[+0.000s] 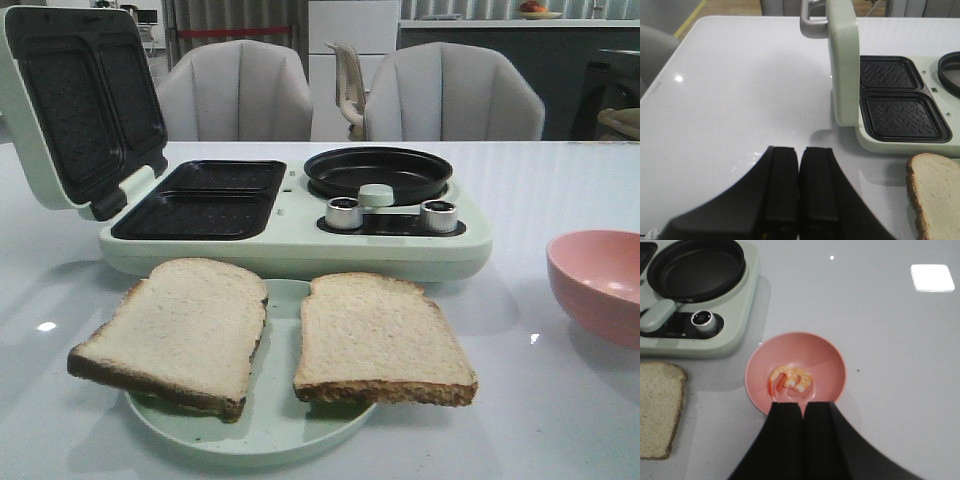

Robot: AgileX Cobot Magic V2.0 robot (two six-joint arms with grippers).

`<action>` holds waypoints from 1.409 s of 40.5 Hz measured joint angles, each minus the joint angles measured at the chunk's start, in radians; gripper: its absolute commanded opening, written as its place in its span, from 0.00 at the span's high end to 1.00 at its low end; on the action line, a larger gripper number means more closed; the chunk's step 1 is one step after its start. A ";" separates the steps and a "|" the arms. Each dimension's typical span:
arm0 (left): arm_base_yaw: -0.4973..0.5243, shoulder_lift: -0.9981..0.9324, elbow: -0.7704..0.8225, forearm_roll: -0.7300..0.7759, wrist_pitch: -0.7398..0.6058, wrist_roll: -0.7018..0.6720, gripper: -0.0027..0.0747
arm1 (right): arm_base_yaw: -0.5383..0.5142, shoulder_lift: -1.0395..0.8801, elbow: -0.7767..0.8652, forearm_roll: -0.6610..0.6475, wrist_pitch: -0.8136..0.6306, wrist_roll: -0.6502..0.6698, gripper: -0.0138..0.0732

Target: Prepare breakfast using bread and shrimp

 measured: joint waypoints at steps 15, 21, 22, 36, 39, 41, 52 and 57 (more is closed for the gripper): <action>0.000 0.089 0.000 0.000 0.005 0.000 0.21 | 0.000 0.116 0.000 0.000 0.000 0.000 0.20; 0.000 0.142 0.000 0.000 0.005 0.018 0.22 | 0.000 0.136 0.000 0.000 -0.002 0.000 0.20; 0.000 0.156 0.000 0.000 0.005 0.030 0.22 | 0.000 0.136 0.000 0.000 -0.002 0.000 0.20; -0.195 0.376 0.000 -0.010 0.005 0.159 0.22 | 0.000 0.136 0.000 0.000 -0.002 0.000 0.20; -0.275 0.411 0.000 0.000 0.005 0.218 0.22 | 0.000 0.136 0.000 0.000 -0.002 0.000 0.20; -0.335 0.432 0.000 0.016 0.005 0.249 0.22 | 0.000 0.136 0.000 0.000 -0.002 0.000 0.20; -0.675 0.521 0.067 0.358 -0.029 0.285 0.22 | 0.000 0.136 0.000 0.000 -0.002 0.000 0.20; -0.761 0.565 0.109 0.545 -0.100 0.250 0.22 | 0.000 0.136 0.000 0.000 -0.002 0.000 0.20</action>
